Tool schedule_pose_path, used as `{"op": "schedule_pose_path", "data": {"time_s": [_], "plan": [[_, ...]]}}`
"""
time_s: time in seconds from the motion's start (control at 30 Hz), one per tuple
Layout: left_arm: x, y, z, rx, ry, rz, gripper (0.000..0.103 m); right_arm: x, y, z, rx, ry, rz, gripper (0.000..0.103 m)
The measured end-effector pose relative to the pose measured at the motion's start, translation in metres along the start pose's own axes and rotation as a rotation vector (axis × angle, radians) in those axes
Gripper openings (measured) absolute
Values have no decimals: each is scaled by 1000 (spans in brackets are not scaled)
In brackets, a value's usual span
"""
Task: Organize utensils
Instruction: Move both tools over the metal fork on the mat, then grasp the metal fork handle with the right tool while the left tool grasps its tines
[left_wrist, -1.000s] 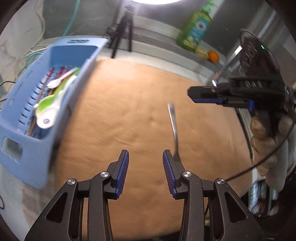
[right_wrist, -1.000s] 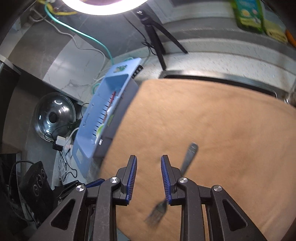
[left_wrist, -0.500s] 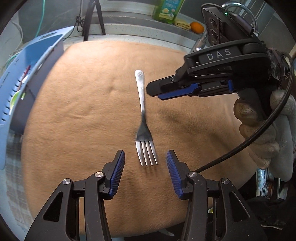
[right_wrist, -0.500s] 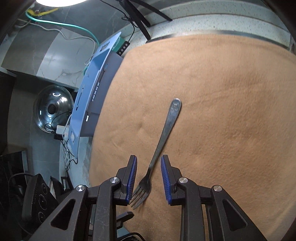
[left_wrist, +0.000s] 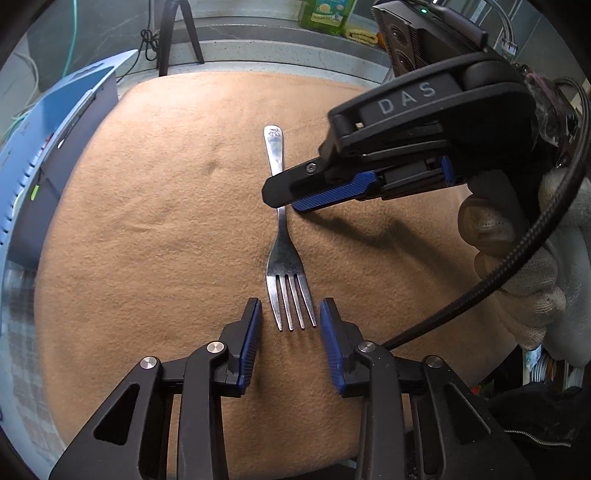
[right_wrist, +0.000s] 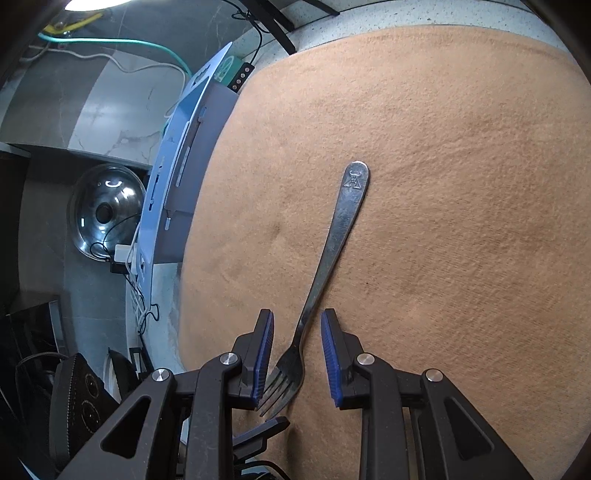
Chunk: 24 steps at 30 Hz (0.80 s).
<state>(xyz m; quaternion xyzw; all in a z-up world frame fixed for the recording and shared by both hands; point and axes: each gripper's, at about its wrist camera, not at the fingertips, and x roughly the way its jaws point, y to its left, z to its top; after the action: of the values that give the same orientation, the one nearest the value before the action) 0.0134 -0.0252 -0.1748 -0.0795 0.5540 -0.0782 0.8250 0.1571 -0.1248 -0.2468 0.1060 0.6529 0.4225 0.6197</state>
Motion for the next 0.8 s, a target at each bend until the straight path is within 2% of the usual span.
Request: {"op": "schedule_pose_path", "data": {"time_s": [0.17,0.27,0.4,0.73,0.77,0.8], "plan": [[-1,-5,-2,25,7,-12,23,6,0,2,13,6,3,20],[0,-6,-1,24,1,-12,23,10,1,3,18,2,-7,18],[-4,-1,0,12,-6,-23,23,11,0,4,27,-3,-23,9],[-18,8,-2,-2,-41,-40,20,11,7,8,41,-19,2,7],[-20,9,-3,1,-45,-41,19,10,10,9,38,-21,6,6],[-23,9,-3,4,-51,-42,7,10,13,10,34,-23,9,4]]}}
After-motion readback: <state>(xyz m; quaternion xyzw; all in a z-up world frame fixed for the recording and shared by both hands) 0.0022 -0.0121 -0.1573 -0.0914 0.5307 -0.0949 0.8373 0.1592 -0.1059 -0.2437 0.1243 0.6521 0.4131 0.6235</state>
